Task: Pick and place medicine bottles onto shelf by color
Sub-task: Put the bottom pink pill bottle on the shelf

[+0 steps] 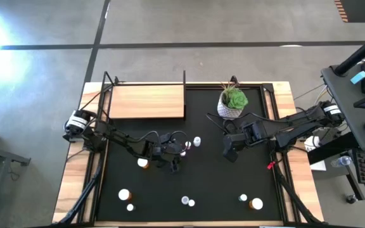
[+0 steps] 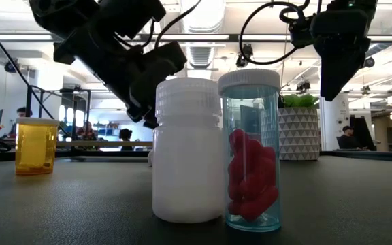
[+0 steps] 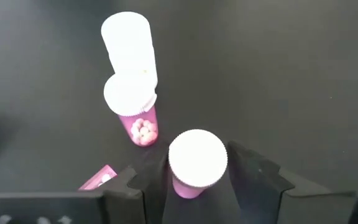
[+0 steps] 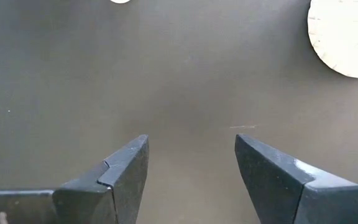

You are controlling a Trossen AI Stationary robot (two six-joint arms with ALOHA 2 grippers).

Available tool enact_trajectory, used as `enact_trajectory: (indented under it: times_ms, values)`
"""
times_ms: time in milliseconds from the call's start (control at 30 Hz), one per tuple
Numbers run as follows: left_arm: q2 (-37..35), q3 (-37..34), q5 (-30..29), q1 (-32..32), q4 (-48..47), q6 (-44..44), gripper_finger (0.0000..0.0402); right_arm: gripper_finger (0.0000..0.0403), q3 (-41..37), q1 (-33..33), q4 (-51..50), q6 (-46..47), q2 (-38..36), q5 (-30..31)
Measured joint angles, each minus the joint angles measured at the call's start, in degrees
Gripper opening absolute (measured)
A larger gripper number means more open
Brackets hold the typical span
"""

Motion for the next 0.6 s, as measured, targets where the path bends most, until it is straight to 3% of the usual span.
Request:
enact_trajectory:
  times_ms: [267, 467, 600]
  values:
    - [-0.66, -0.1, -0.11, 0.0, -0.26, 0.01, 0.0083, 0.0228, -0.02, 0.0, 0.0, -0.15, 0.0, 0.0]
    - [-2.73, -0.1, -0.36, 0.08, -1.29, 0.0, 0.0089, 0.0228, -0.05, 0.0, -0.02, -0.17, 0.0, 0.0]
    - [-7.52, -0.1, -3.05, 0.88, -8.37, -1.71, 0.0091, 0.0228, -0.07, 0.01, -0.01, -0.17, 0.0, 0.0]
